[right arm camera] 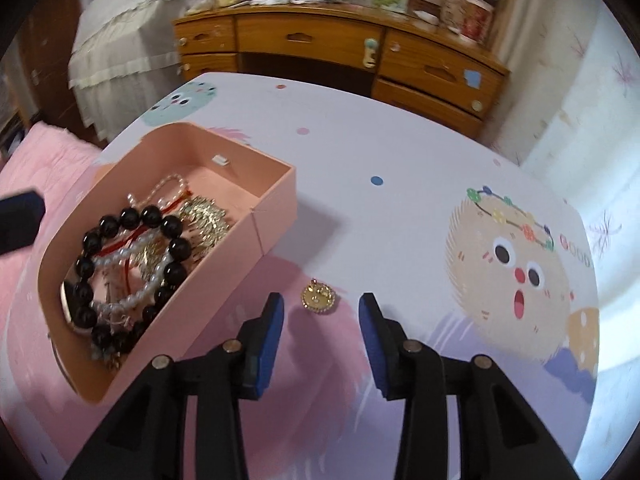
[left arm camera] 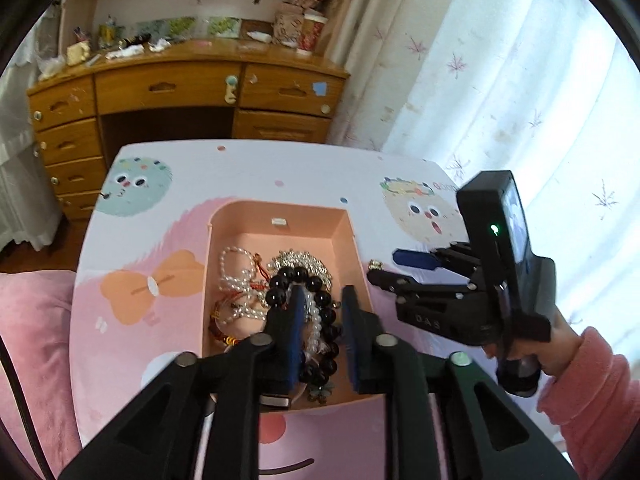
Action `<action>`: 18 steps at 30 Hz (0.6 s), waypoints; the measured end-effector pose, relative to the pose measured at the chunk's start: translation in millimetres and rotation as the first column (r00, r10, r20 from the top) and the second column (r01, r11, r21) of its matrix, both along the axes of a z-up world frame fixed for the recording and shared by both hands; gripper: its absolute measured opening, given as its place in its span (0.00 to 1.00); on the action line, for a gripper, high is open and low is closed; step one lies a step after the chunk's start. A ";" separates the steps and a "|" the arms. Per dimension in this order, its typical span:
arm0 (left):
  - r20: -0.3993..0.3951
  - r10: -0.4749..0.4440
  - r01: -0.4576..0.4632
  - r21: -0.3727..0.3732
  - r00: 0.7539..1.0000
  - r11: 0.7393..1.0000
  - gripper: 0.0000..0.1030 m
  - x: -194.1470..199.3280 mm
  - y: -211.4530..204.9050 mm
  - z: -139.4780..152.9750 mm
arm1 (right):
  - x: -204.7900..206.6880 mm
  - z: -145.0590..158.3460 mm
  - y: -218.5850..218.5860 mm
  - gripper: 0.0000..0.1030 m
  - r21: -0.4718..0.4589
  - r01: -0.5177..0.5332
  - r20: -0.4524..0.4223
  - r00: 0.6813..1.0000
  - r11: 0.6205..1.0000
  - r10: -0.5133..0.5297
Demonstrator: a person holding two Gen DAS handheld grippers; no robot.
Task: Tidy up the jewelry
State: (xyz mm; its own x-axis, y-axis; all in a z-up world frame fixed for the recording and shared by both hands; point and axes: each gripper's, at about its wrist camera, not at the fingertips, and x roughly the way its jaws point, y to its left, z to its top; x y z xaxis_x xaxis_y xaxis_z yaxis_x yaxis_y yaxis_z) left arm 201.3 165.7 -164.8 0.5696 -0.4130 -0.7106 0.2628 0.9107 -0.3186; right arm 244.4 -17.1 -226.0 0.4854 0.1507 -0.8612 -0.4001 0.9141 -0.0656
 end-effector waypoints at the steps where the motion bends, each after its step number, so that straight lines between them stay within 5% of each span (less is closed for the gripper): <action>1: -0.003 -0.014 0.014 -0.010 1.000 1.000 0.23 -1.0 2.1 -0.7 | 2.1 -1.6 0.8 0.38 0.001 0.010 -0.003 1.000 1.000 -0.010; 4: -0.013 -0.058 0.058 -0.035 0.998 0.998 0.26 -6.6 12.3 -2.4 | 4.9 -5.8 6.8 0.38 -0.007 0.030 -0.009 1.000 1.000 -0.030; 8: -0.008 -0.098 0.097 -0.056 0.995 0.994 0.52 -14.4 24.9 -3.8 | 5.2 -8.1 12.4 0.30 0.007 0.069 -0.019 0.997 0.998 -0.069; 10: 0.002 -0.103 0.103 -0.065 0.995 0.993 0.53 -19.2 31.9 -2.6 | 2.9 -7.9 15.1 0.18 0.020 0.078 -0.015 0.997 0.997 -0.077; 18: -0.021 -0.096 0.095 -0.039 0.995 0.995 0.60 -30.8 49.0 -0.9 | -0.4 -2.7 19.6 0.18 -0.017 0.139 -0.021 0.990 0.990 -0.139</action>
State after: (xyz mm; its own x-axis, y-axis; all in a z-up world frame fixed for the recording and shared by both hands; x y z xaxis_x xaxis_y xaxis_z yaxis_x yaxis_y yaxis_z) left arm 170.5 214.7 -165.8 0.5104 -0.4917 -0.7054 0.3404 0.8689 -0.3593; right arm 244.0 2.6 -228.7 0.4818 0.0697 -0.8735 -0.2708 0.9599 -0.0728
